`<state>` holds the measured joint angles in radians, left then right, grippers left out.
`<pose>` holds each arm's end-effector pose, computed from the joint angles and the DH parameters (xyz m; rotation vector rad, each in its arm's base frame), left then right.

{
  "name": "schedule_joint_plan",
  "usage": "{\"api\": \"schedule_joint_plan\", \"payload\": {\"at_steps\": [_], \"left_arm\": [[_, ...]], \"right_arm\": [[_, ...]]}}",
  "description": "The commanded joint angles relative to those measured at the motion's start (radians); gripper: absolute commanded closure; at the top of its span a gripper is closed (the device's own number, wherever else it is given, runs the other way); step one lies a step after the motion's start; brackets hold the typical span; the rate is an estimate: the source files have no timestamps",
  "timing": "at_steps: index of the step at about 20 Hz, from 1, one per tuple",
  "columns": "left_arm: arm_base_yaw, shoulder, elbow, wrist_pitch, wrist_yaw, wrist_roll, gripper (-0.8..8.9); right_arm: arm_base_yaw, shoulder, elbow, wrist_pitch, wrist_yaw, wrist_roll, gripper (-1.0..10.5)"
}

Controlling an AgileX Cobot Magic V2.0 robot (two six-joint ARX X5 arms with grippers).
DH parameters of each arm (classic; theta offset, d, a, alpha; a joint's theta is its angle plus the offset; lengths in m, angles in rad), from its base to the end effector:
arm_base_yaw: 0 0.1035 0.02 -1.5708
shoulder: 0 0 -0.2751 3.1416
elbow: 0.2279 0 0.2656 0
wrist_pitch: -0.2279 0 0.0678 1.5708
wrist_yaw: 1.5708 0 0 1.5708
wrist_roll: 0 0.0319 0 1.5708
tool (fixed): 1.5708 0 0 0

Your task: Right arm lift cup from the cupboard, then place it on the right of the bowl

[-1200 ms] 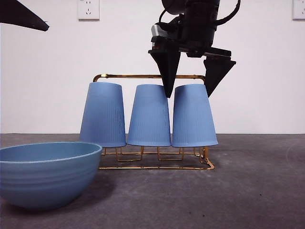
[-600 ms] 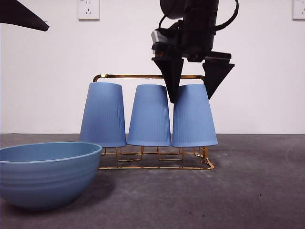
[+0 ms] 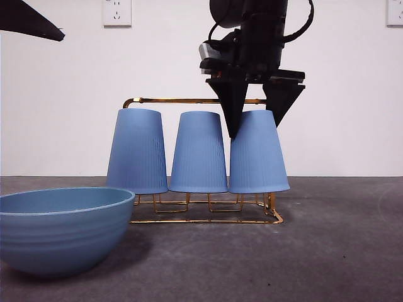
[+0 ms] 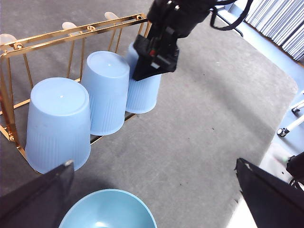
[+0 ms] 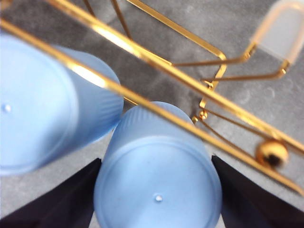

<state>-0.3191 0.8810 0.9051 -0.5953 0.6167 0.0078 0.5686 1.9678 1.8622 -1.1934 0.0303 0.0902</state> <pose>0.1661 -0.0743 0.3312 -0.0808 0.5820 -0.9117 0.3517 0.2236 0.2936 -0.3109 1.2705 0.4016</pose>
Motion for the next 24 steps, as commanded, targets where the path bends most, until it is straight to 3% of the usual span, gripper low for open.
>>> {"api": "schedule_joint_plan", "payload": {"at_steps": [1, 20, 24], "left_arm": [[-0.003, 0.008, 0.022, 0.008, 0.007, 0.003, 2.51], [-0.003, 0.071, 0.022, -0.014, 0.007, 0.0, 2.52], [-0.003, 0.087, 0.022, -0.014, 0.007, 0.0, 2.52]], "right_arm": [[0.012, -0.03, 0.025, 0.003, 0.004, 0.02, 6.9], [0.086, -0.26, 0.01, -0.032, 0.081, 0.032, 6.9], [0.093, -0.375, -0.133, 0.035, 0.083, 0.032, 6.9]]}}
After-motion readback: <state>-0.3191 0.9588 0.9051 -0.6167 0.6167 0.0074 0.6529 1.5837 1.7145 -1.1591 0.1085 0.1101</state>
